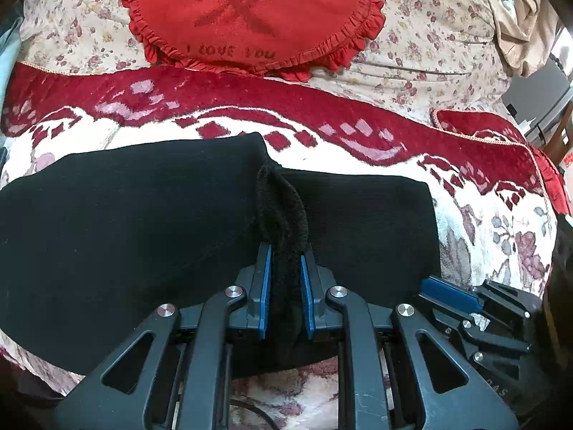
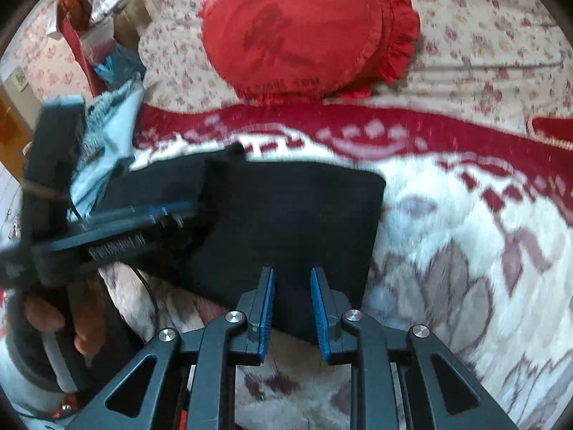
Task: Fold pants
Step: 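Pinch the folded pants middle with the left gripper while the right gripper presses the fold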
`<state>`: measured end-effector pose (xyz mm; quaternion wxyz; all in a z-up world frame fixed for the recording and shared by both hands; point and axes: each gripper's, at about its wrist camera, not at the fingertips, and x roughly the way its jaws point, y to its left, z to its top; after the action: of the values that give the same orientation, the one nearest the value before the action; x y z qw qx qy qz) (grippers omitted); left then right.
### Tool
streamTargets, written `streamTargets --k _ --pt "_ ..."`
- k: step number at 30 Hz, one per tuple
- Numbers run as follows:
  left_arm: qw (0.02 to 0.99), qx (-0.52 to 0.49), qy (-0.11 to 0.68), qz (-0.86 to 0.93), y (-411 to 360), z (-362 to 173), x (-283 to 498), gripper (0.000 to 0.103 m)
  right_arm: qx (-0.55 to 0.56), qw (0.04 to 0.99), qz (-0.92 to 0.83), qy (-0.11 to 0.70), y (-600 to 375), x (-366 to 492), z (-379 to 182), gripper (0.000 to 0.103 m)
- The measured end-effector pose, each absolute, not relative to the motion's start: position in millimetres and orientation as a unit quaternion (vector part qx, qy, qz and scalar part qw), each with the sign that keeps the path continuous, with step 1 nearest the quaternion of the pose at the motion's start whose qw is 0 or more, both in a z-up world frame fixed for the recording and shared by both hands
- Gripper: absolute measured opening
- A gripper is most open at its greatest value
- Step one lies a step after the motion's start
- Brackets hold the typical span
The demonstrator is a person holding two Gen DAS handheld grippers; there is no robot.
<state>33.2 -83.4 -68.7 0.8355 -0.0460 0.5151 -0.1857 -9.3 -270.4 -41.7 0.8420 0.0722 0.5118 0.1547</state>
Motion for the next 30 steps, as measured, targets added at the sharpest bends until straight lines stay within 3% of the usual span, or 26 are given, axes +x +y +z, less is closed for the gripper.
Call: streamTargets --k 18,20,25,30 --pt "0.852 -0.059 0.489 -0.178 -75 -35 25 0.015 0.091 0.862 0.113 0.487 -283 30 -12 0.020" --pt "0.851 -0.058 0.490 -0.181 -81 -37 28 0.021 0.085 0.862 0.108 0.489 -282 38 -17 0.020" --pt "0.844 -0.048 0.509 -0.165 -93 -60 42 0.022 0.091 0.850 0.103 0.509 -282 58 -38 0.020" --pt "0.844 -0.047 0.510 -0.160 -93 -69 44 0.030 0.084 0.852 0.108 0.506 -281 65 -40 0.020"
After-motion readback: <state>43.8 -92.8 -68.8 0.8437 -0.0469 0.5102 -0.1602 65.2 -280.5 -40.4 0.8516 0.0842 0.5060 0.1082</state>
